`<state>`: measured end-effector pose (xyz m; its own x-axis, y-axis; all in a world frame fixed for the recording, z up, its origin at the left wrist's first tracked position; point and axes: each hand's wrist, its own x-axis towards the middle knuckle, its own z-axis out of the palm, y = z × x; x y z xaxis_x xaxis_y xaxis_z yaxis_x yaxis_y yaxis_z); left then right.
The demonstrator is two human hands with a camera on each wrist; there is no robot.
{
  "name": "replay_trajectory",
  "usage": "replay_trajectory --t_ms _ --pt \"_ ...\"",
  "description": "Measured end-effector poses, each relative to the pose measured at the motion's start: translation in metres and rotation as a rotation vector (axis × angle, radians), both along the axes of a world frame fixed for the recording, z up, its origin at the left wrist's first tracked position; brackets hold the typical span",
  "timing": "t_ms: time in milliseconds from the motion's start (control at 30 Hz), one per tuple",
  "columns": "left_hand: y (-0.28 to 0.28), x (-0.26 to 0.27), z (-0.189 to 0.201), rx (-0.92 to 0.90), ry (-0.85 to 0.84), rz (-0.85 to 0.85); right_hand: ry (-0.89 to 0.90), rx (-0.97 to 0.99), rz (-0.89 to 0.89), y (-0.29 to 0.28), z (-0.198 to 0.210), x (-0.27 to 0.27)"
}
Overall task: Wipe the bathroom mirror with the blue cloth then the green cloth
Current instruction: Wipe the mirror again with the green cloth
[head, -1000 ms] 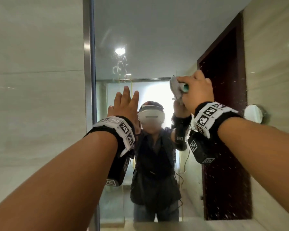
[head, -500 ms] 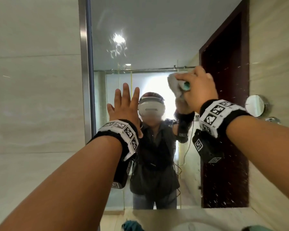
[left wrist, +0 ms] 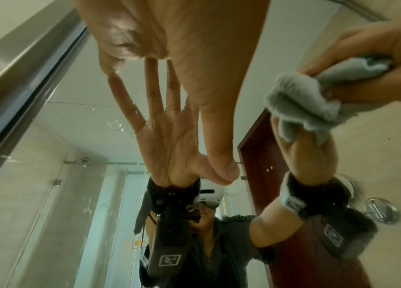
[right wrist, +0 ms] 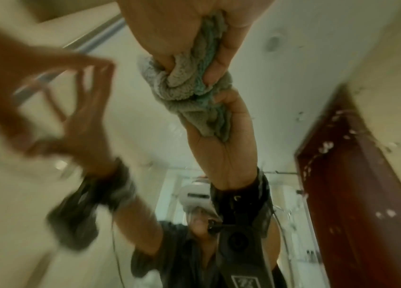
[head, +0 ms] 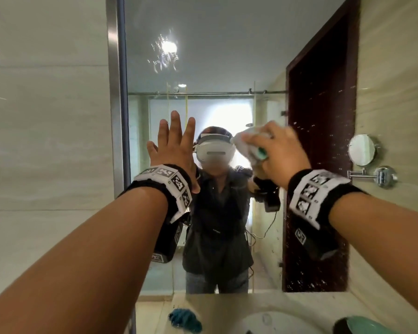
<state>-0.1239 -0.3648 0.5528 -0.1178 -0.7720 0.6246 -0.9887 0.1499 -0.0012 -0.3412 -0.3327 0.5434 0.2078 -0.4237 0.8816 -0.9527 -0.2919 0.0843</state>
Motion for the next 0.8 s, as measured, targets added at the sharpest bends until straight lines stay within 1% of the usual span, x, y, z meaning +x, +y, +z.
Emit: replay_trajectory --t_ms 33,67,133,200,267,367,400,467,533,567,633,700,767,800 --pt "0.001 0.000 0.000 0.001 0.001 -0.002 -0.110 -0.040 0.009 0.000 0.007 -0.008" --pt "0.001 0.000 0.000 0.000 0.000 -0.002 -0.183 -0.071 0.012 -0.002 0.011 -0.013" --pt "0.002 0.000 0.000 -0.003 -0.001 0.002 -0.236 -0.094 -0.002 -0.004 0.009 -0.015" --pt "0.003 -0.001 -0.001 -0.009 0.007 0.001 -0.233 -0.085 -0.008 -0.004 0.000 -0.012" --pt "0.005 -0.002 -0.001 -0.012 0.009 0.006 -0.132 -0.032 -0.008 -0.002 -0.020 -0.011" --pt "0.010 -0.004 0.000 -0.004 0.008 0.017 0.146 0.108 -0.044 0.004 -0.061 -0.017" --pt "0.012 -0.005 0.000 0.001 0.010 0.017 0.197 0.163 -0.046 0.007 -0.070 -0.020" --pt "0.017 -0.007 0.001 0.007 0.000 0.027 0.243 0.246 -0.059 0.012 -0.076 -0.025" --pt "0.023 -0.009 0.002 0.006 -0.024 0.050 0.254 0.232 -0.088 0.017 -0.064 -0.028" --pt "0.026 -0.013 0.004 0.004 -0.034 0.048 0.185 0.188 -0.080 0.019 -0.052 -0.031" --pt "0.029 -0.022 0.009 -0.017 -0.055 0.017 -0.075 0.070 -0.043 0.019 -0.016 -0.041" --pt "0.031 -0.036 0.020 -0.067 -0.081 -0.018 -0.287 -0.046 -0.045 0.015 0.025 -0.057" --pt "0.031 -0.051 0.034 -0.117 -0.090 -0.038 -0.409 -0.136 -0.064 0.013 0.051 -0.068" --pt "0.031 -0.057 0.040 -0.128 -0.088 -0.044 -0.435 -0.152 -0.072 0.014 0.055 -0.066"
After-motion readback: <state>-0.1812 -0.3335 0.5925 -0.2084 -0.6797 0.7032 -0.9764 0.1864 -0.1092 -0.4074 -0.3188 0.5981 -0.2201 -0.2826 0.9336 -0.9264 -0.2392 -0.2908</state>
